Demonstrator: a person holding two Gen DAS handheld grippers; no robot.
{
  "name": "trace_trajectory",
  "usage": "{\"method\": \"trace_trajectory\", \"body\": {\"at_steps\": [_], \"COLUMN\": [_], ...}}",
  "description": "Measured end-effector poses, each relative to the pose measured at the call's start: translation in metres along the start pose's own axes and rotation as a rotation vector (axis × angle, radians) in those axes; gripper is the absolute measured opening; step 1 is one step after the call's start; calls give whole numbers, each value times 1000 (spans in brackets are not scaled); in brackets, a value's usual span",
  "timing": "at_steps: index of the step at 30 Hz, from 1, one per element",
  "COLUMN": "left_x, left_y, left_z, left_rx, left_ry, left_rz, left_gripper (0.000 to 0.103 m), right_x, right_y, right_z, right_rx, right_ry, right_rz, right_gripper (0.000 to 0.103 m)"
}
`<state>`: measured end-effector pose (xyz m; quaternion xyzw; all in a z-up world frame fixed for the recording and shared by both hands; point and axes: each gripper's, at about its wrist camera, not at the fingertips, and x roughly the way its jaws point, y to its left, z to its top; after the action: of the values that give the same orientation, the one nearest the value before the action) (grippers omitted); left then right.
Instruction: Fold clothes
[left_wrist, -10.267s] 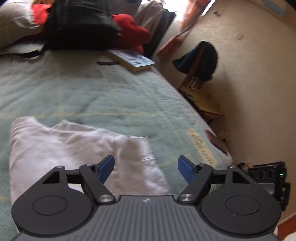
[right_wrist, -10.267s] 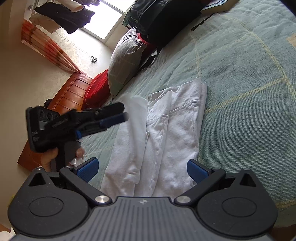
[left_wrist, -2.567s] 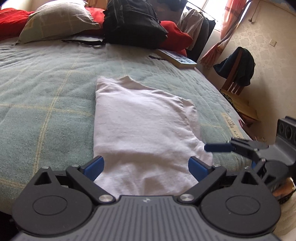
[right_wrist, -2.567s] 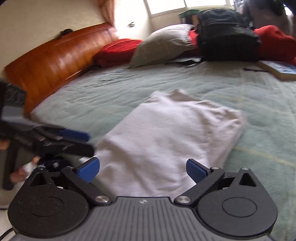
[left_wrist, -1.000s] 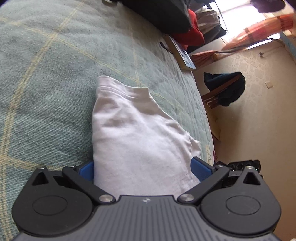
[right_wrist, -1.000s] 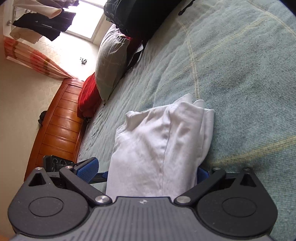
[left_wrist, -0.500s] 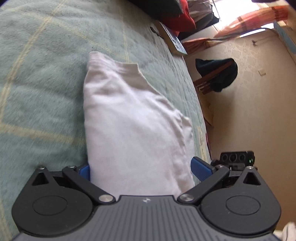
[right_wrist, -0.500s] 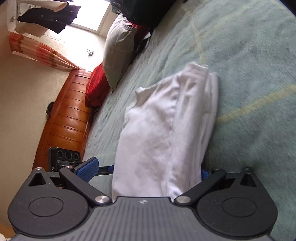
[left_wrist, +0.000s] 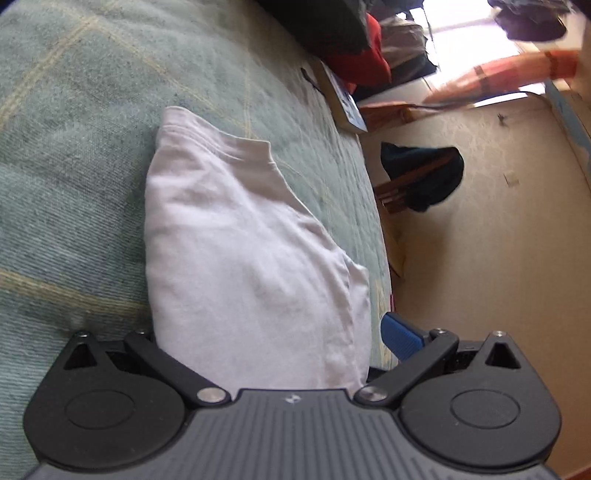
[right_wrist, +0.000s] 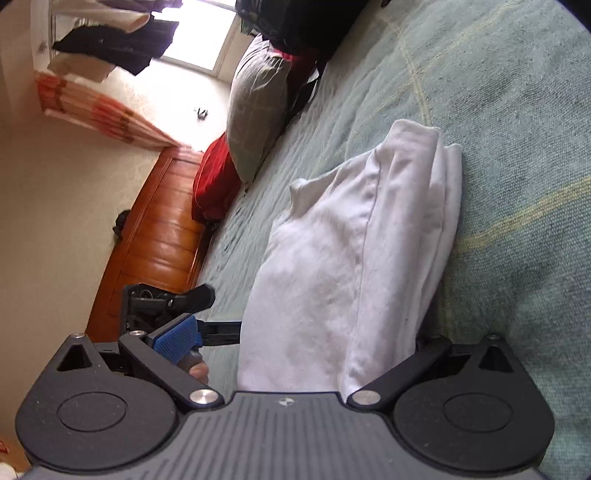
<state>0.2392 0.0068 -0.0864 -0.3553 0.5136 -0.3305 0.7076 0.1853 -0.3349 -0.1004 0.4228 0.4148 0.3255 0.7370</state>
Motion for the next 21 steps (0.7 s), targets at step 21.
{"method": "trace_trajectory", "body": {"at_steps": [21], "left_x": [-25], "left_y": [-35], "left_z": [1], "left_rx": [1], "left_ry": [-25], "left_rz": [-40], "left_gripper": [101], "right_x": [18], "right_y": [60], "right_z": [4], "right_rx": [-166], "right_ry": [47], "right_rz": [-22], "right_gripper": [103]}}
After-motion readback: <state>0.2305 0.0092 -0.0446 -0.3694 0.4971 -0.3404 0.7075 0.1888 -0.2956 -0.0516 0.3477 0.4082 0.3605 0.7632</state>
